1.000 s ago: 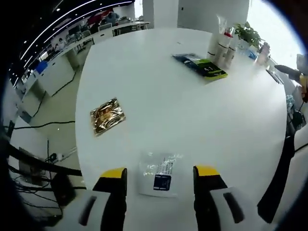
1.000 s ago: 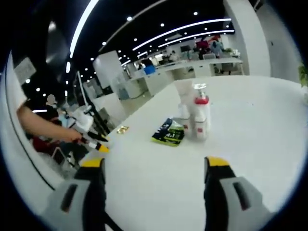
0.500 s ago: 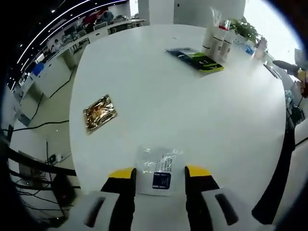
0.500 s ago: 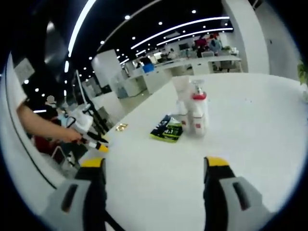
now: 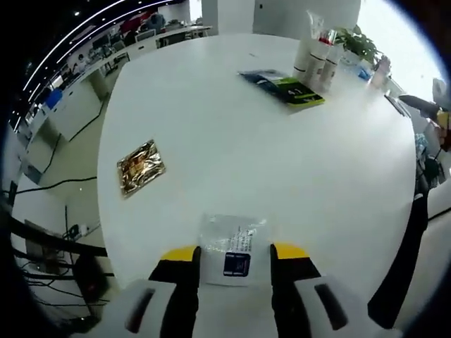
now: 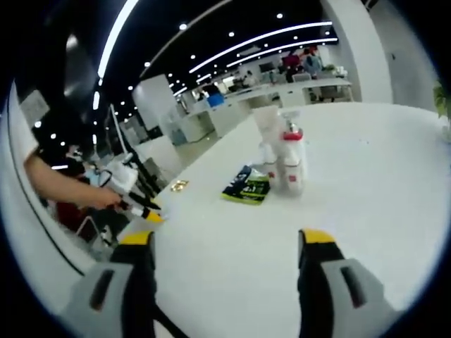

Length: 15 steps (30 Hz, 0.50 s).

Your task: Arrange the skincare products in the storage area until every visible bottle or jar stands upright without overlapping.

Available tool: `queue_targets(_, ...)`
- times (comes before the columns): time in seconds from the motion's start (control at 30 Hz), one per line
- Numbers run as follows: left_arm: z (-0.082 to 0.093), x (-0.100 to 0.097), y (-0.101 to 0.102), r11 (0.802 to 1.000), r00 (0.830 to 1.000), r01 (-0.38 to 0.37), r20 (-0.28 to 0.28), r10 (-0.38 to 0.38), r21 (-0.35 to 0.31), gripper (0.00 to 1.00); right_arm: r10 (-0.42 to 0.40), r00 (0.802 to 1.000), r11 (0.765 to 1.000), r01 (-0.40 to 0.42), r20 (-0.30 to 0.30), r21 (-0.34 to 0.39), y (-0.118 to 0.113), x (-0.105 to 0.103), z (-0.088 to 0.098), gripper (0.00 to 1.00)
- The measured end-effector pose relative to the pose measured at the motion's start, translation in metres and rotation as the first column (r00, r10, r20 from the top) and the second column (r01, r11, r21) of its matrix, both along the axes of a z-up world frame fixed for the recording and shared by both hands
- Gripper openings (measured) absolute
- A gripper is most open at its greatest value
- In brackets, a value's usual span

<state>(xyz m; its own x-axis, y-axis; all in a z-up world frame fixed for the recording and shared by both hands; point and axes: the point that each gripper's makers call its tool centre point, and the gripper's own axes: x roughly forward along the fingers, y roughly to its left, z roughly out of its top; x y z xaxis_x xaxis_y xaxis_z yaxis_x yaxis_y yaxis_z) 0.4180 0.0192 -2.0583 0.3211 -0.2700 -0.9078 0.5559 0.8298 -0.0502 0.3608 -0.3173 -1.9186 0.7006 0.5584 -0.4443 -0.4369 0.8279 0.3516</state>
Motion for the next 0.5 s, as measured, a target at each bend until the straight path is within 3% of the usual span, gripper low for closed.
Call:
queue_targets(0.33,0.013,-0.001,-0.027,0.996,0.996,0.083,0.032,-0.083,-0.012,0.4,0.022,1.0,1.0,-0.022,-0.012,0.005,0.004,-0.001,-0.002,0.81)
queue_targets(0.43,0.019,-0.002,-0.041,0.993,0.992,0.119,0.044,-0.118,-0.027,0.4,0.022,1.0,1.0,-0.022,-0.014,0.014,0.003,-0.001,-0.002,0.8)
queue_targets(0.5,0.026,-0.007,-0.064,0.985,0.984,0.171,0.059,-0.169,-0.032,0.4,0.013,1.0,1.0,-0.012,-0.02,0.029,0.003,0.0,-0.003,0.79)
